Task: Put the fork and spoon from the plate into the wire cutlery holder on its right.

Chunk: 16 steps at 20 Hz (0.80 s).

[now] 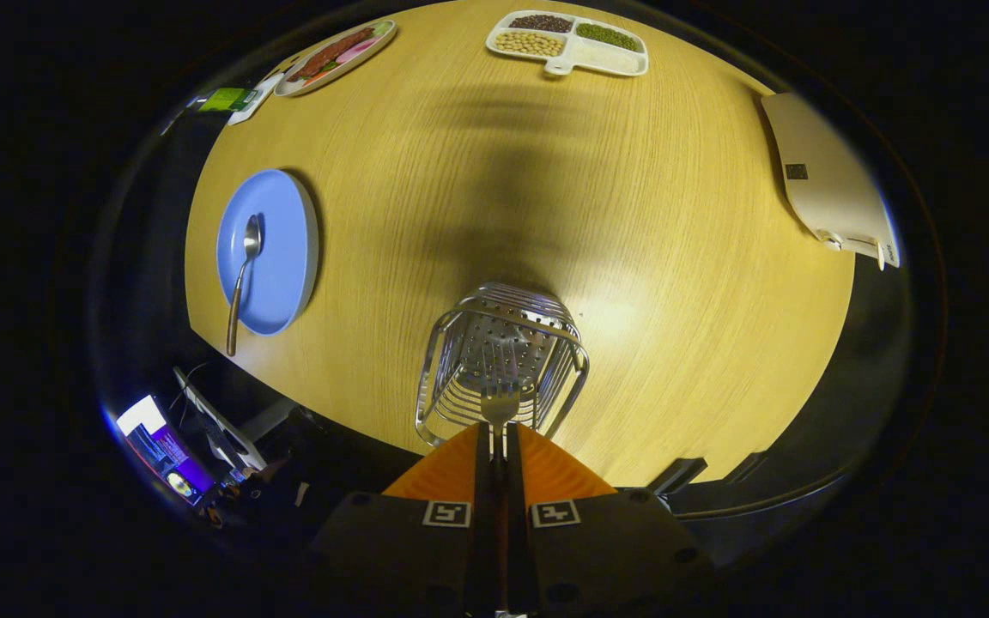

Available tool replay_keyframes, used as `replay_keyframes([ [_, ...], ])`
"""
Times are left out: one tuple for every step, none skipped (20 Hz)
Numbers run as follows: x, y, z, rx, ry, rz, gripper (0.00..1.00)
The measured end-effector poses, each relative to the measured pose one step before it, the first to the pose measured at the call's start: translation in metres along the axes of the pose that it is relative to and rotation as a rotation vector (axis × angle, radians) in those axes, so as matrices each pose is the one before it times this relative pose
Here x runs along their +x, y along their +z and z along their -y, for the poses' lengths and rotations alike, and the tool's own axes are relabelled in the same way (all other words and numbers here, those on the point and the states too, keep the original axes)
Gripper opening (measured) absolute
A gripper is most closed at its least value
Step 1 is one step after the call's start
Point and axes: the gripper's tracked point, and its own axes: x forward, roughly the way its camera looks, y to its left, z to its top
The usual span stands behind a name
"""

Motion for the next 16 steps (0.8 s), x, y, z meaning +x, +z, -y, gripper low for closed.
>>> replay_keyframes([
  [-0.00024, 0.00310, -0.00190, -0.00128, 0.00679, 0.01824, 0.12],
  [-0.00084, 0.00275, 0.00020, -0.00258, 0.00444, 0.02067, 0.14],
  [-0.00174, 0.00383, -0.00015, -0.00572, 0.00072, 0.02836, 0.16],
  [-0.00181, 0.00420, -0.00104, -0.00649, 0.00452, 0.03622, 0.23],
  [-0.00393, 0.00630, -0.00157, -0.01354, 0.00699, 0.04412, 0.29],
  [-0.00317, 0.00344, -0.00186, -0.02205, 0.00775, 0.04211, 0.39],
  [-0.00432, 0.00310, -0.00001, -0.00980, -0.00086, 0.03890, 0.47],
  [-0.00475, 0.00135, -0.00233, 0.00432, 0.00393, 0.03368, 0.57],
  [-0.00617, 0.00137, -0.00457, 0.00713, 0.00983, 0.03359, 0.63],
  [-0.00496, 0.00339, -0.00528, 0.01240, 0.01046, 0.04226, 0.69],
  [-0.00542, 0.00329, -0.00793, 0.01498, 0.01705, 0.03850, 0.71],
  [-0.00649, 0.00334, -0.01210, 0.01658, 0.02929, 0.04069, 0.79],
  [-0.00427, 0.00469, -0.01614, 0.02165, 0.03863, 0.04650, 0.88],
  [-0.00500, 0.00363, -0.01793, 0.02423, 0.03960, 0.04283, 0.97],
  [-0.00066, 0.00278, -0.01747, 0.02242, 0.03281, 0.03077, 1.00],
  [0.00189, -0.00082, -0.01607, 0.01957, 0.02303, 0.01193, 0.99],
])
